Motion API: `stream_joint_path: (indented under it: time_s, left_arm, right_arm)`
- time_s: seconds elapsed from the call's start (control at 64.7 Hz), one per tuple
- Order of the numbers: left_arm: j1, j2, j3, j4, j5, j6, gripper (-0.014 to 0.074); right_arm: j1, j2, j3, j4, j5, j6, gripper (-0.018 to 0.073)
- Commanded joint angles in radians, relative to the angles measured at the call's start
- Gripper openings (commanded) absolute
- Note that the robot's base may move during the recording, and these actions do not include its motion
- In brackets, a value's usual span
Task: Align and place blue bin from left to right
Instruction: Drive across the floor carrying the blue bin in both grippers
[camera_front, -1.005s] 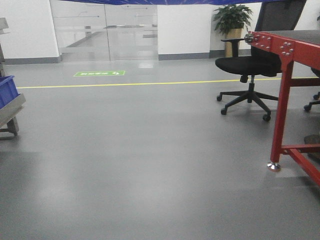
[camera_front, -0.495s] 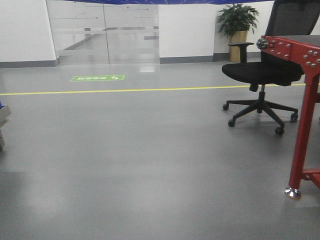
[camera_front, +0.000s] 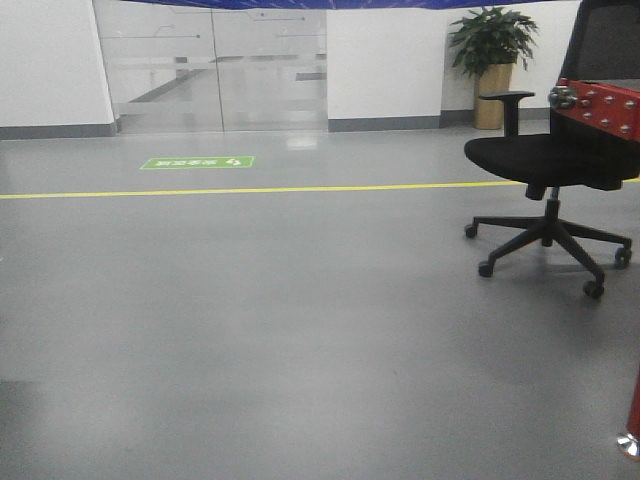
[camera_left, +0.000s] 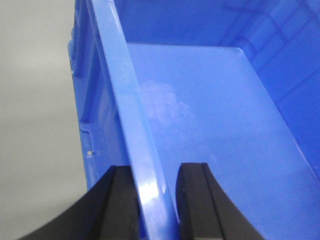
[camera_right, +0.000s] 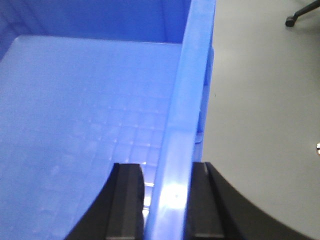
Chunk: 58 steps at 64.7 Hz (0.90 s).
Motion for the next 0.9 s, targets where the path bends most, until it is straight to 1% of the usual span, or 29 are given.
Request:
stream_joint_path:
  time_s: [0.0,0.881]
  left_arm:
    - [-0.007,-0.019,-0.016,-0.020,-0.076,0.023,-0.0111]
    - [-0.007,-0.019,-0.016,-0.020,-0.076,0.023,-0.0111]
  right_arm:
    - [0.003,-0.026,-0.011,0.028,-0.097,-0.022,-0.0153]
    - [0.003,-0.026,-0.011,0.028,-0.097,-0.022,-0.0153]
